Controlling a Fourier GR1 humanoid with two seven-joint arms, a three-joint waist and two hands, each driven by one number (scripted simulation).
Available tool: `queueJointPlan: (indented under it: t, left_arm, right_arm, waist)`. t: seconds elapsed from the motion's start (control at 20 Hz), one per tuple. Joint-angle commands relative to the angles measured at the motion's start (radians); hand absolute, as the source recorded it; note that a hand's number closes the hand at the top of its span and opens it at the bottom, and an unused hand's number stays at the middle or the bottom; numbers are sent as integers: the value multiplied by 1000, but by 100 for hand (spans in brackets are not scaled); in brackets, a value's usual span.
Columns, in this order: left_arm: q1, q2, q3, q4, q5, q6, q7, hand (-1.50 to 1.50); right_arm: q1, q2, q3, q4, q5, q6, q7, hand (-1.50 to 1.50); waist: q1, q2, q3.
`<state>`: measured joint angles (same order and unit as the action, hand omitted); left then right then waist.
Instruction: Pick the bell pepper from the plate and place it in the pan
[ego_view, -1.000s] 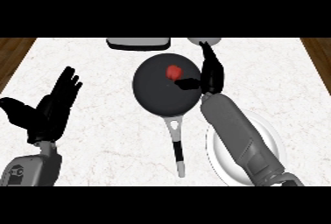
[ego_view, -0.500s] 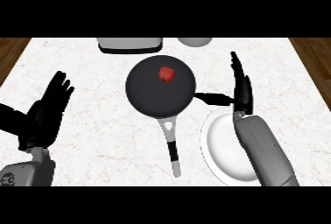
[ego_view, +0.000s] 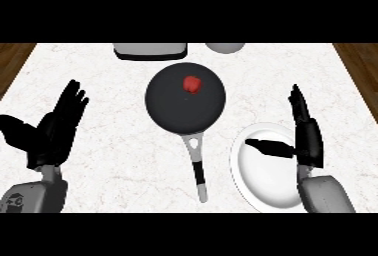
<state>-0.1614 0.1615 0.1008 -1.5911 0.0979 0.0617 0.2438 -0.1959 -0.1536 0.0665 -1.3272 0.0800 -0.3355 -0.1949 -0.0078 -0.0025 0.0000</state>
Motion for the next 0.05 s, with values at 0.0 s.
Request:
queueJointPlan:
  t: [0.0]
  left_arm:
    - [25,-23,-6,-20,-2,1,-6,0]
  right_arm:
    - [130,19,48,-177,53,-21,70,-150]
  waist:
    - [4,1,0]
